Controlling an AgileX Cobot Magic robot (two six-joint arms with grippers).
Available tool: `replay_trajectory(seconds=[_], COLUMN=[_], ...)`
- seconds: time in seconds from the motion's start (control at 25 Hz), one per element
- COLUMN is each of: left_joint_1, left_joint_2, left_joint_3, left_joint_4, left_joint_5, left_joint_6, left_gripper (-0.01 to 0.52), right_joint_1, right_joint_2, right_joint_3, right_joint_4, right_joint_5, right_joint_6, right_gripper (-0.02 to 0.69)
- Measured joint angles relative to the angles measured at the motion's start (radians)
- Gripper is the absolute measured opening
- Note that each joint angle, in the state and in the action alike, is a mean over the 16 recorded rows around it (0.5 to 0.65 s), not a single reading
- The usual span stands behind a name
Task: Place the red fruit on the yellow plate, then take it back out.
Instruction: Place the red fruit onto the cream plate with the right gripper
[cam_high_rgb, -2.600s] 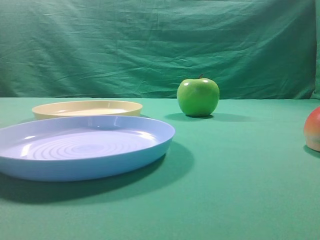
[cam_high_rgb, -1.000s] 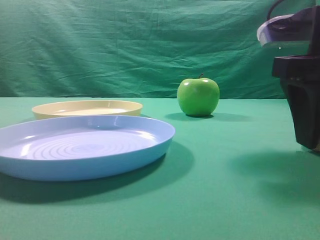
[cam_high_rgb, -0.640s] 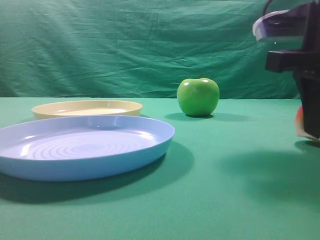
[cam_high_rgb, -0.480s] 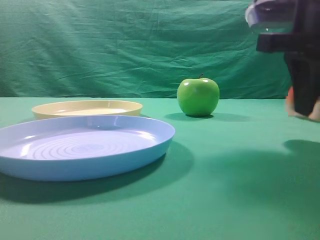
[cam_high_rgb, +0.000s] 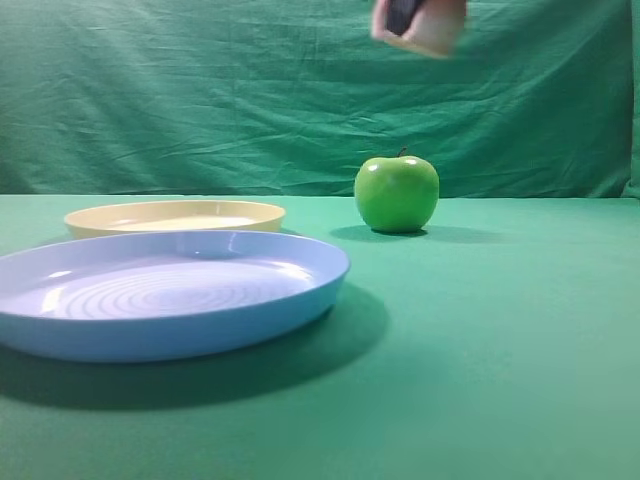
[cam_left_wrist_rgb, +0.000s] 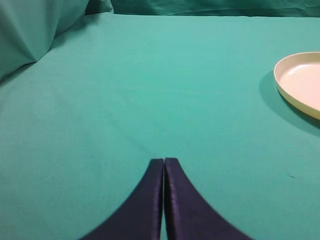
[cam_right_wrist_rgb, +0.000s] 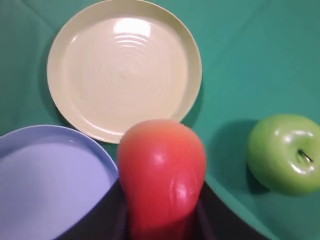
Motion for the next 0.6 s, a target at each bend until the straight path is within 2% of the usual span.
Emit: replay_trajectory(seconds=[0.6], left_joint_1=[0.0], left_joint_2=[0.0], left_joint_3=[0.0], left_joint_4=[0.0], left_joint_5=[0.0], left_joint_6=[0.0], left_gripper=[0.0], right_joint_1=[0.091], right_joint_2=[0.432], right_joint_3=[-0.336], right_joint_4=[0.07], right_joint_5=[-0.081], right_joint_6=[-0.134], right_gripper=[0.205])
